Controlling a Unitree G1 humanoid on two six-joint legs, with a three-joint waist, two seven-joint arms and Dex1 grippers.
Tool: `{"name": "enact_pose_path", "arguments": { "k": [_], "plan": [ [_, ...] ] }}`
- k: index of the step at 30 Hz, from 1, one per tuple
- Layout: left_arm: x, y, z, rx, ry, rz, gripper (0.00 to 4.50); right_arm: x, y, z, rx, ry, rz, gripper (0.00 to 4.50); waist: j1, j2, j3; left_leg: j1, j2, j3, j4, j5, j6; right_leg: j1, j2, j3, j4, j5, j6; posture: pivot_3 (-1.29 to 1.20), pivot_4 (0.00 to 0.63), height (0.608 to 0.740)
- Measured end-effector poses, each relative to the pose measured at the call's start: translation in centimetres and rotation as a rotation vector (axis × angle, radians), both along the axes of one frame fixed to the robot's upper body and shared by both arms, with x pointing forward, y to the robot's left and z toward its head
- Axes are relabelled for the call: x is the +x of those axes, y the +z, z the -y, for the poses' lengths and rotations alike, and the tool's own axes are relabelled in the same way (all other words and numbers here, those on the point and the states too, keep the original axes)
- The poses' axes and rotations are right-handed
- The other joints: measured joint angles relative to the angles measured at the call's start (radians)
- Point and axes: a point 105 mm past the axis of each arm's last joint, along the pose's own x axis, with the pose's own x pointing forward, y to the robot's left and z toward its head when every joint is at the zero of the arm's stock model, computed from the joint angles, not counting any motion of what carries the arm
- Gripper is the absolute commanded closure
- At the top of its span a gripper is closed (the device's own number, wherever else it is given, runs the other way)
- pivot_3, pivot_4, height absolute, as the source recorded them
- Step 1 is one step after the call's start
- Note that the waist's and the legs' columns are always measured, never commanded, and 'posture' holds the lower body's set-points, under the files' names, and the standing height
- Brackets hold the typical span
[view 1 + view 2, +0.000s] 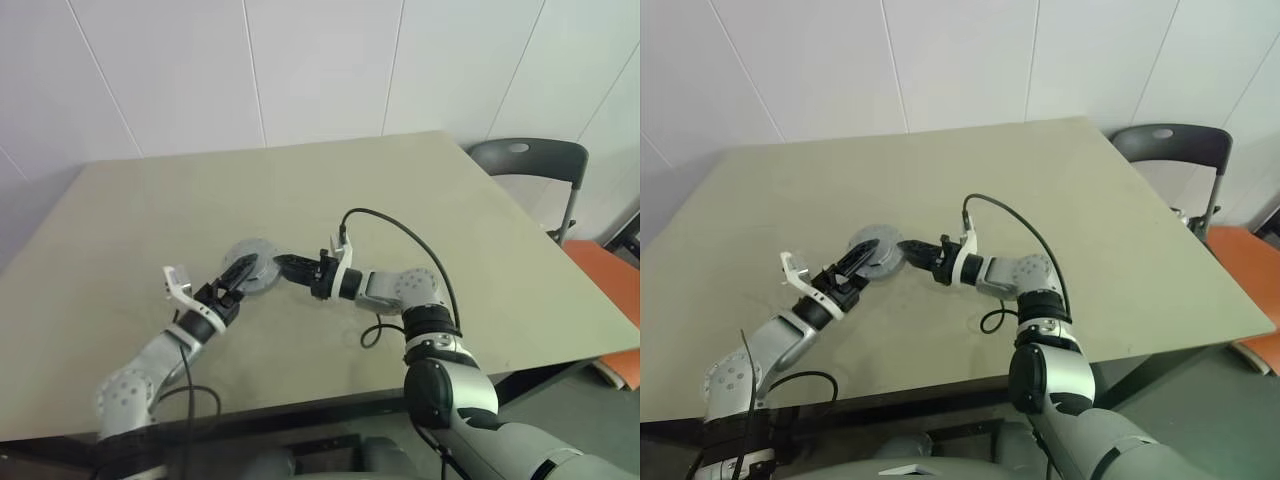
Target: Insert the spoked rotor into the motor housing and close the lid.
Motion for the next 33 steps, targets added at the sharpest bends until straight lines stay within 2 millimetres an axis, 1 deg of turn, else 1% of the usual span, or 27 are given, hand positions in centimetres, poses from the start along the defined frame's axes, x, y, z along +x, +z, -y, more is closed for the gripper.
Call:
{"name": "enact_pose_path", "arguments": {
  "k": [1, 2, 3, 6, 8, 13, 19, 21, 22, 28, 29, 33],
  "plan": [
    [0.1, 0.0, 0.1, -0.005, 0.001, 0.001, 0.02, 0.0, 0.0, 0.0, 0.001, -0.001, 0.001, 3.16, -0.001, 0.000, 0.000, 0.000, 0.000, 0.000, 0.000, 0.000, 0.000, 0.000, 0.000, 0.000, 0.000, 0.000, 0.000, 0.00, 0.000, 0.740],
    [0.3, 0.0, 0.0, -0.010, 0.006, 0.000, 0.42, 0.0, 0.0, 0.0, 0.000, -0.001, 0.001, 3.16, -0.001, 0.000, 0.000, 0.000, 0.000, 0.000, 0.000, 0.000, 0.000, 0.000, 0.000, 0.000, 0.000, 0.000, 0.000, 0.00, 0.000, 0.740],
    [0.3, -0.1, 0.0, -0.010, 0.009, -0.004, 0.62, 0.0, 0.0, 0.0, 0.001, 0.000, 0.001, 3.16, -0.001, 0.000, 0.000, 0.000, 0.000, 0.000, 0.000, 0.000, 0.000, 0.000, 0.000, 0.000, 0.000, 0.000, 0.000, 0.00, 0.000, 0.740],
    [0.4, -0.4, -0.2, -0.023, 0.018, -0.012, 1.59, 0.0, 0.1, 0.0, 0.003, 0.000, 0.002, 3.16, 0.000, 0.000, 0.000, 0.000, 0.000, 0.000, 0.000, 0.000, 0.000, 0.000, 0.000, 0.000, 0.000, 0.000, 0.000, 0.00, 0.000, 0.740],
    [0.4, -0.2, -0.3, -0.036, 0.018, 0.004, 2.11, -0.1, 0.0, 0.1, 0.009, -0.001, -0.001, 3.16, 0.000, 0.000, 0.000, 0.000, 0.000, 0.000, 0.000, 0.000, 0.000, 0.000, 0.000, 0.000, 0.000, 0.000, 0.000, 0.00, 0.000, 0.740],
    [0.4, -0.1, -0.5, -0.066, 0.018, 0.034, 2.16, -0.1, 0.1, -0.1, 0.017, 0.004, 0.014, 3.16, 0.000, 0.000, 0.000, 0.000, 0.000, 0.000, 0.000, 0.000, 0.000, 0.000, 0.000, 0.000, 0.000, 0.000, 0.000, 0.00, 0.000, 0.740],
    [0.3, 0.6, -0.7, -0.102, 0.009, 0.088, 2.22, -0.1, 1.1, -0.2, 0.030, 0.015, 0.077, 3.16, -0.001, 0.000, 0.000, 0.000, 0.000, 0.000, 0.000, 0.000, 0.000, 0.000, 0.000, 0.000, 0.000, 0.000, 0.000, 0.00, 0.000, 0.740],
    [0.3, 0.7, -0.6, -0.117, 0.012, 0.099, 2.23, 0.0, 1.3, -0.3, 0.025, 0.011, 0.100, 2.57, 0.000, 0.000, 0.000, 0.000, 0.000, 0.000, 0.000, 0.000, 0.000, 0.000, 0.000, 0.000, 0.000, 0.000, 0.000, 0.00, 0.000, 0.740],
    [0.3, 0.7, -0.5, -0.123, 0.014, 0.101, 2.23, 0.0, 1.2, -0.3, 0.012, 0.011, 0.108, 2.36, 0.000, 0.000, 0.000, 0.000, 0.000, 0.000, 0.000, 0.000, 0.000, 0.000, 0.000, 0.000, 0.000, 0.000, 0.000, 0.00, 0.000, 0.740],
    [0.0, -0.4, -0.2, -0.137, 0.032, 0.069, 2.23, 0.0, 1.2, -0.5, -0.015, 0.020, 0.130, 0.32, 0.001, 0.000, 0.000, 0.000, 0.000, 0.000, 0.000, 0.000, 0.000, -0.001, 0.000, 0.000, 0.000, 0.000, 0.000, 0.00, 0.000, 0.740],
    [-0.1, -0.5, -0.1, -0.147, 0.033, 0.066, 2.23, 0.1, 1.3, -0.5, -0.016, 0.017, 0.135, 0.04, 0.002, 0.000, 0.000, 0.000, 0.000, 0.000, 0.000, 0.000, 0.000, 0.000, 0.000, 0.000, 0.000, 0.000, 0.000, 0.00, 0.000, 0.740],
    [-0.1, -0.6, 0.2, -0.168, 0.038, 0.065, 2.23, 0.4, 1.3, -0.5, -0.039, 0.001, 0.158, 0.01, 0.001, 0.000, 0.000, 0.000, 0.000, 0.001, 0.000, 0.000, 0.000, 0.000, 0.000, 0.000, 0.000, 0.000, 0.000, 0.00, 0.000, 0.740]
  ]
}}
